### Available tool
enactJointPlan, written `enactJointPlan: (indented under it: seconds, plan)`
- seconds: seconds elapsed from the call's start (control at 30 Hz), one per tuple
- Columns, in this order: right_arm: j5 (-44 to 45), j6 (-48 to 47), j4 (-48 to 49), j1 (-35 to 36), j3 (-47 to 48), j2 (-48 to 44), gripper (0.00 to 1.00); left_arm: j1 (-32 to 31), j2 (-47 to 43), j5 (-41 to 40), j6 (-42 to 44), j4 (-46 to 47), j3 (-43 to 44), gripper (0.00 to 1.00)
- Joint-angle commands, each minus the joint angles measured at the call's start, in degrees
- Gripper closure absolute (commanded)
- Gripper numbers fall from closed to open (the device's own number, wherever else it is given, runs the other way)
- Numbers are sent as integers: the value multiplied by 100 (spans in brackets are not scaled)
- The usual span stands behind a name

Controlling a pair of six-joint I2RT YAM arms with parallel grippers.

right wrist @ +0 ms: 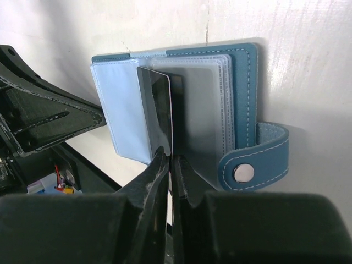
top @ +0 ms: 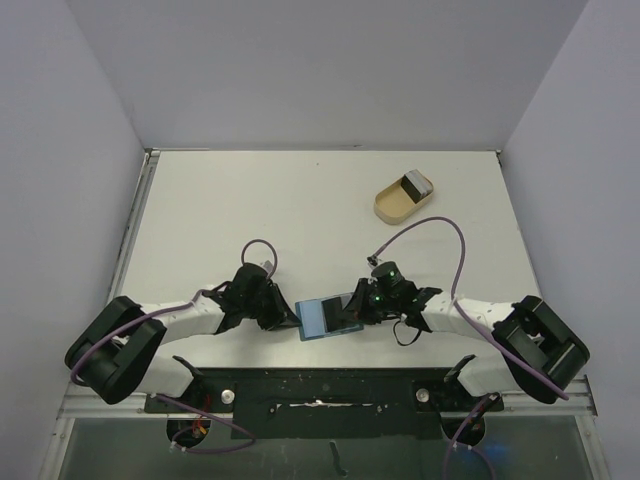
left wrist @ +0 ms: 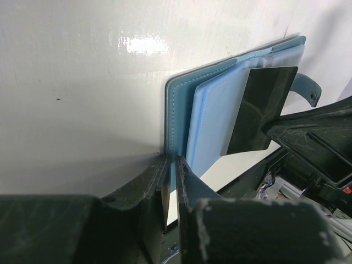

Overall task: Put the credit cards into the card holder
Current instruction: Insert the credit card into the card holder.

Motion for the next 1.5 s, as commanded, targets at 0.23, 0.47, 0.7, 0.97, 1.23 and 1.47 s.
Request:
enactJointPlan:
  seconds: [0.23, 0.47, 0.7, 0.97, 1.23, 1.47]
  plan:
    - [-144, -291, 11, -80, 77, 241, 91, -30, 177, -167, 83, 80, 109, 91]
    - [49, -535, -332, -68, 392, 369, 80, -29, 163, -149, 83, 89, 110, 91]
    - [282, -682, -775, -63, 651, 144, 69, -26, 197, -107, 92, 104, 136, 91]
    - [402, -916, -922, 1, 917, 335, 64, -29, 218, -55, 92, 188, 113, 91]
    - [199, -967, -591, 145, 1073, 719, 63, -26, 184, -27, 66, 260, 97, 91]
    - [52, -976, -465, 296, 1348, 953, 63, -23, 244, -18, 92, 256, 162, 91]
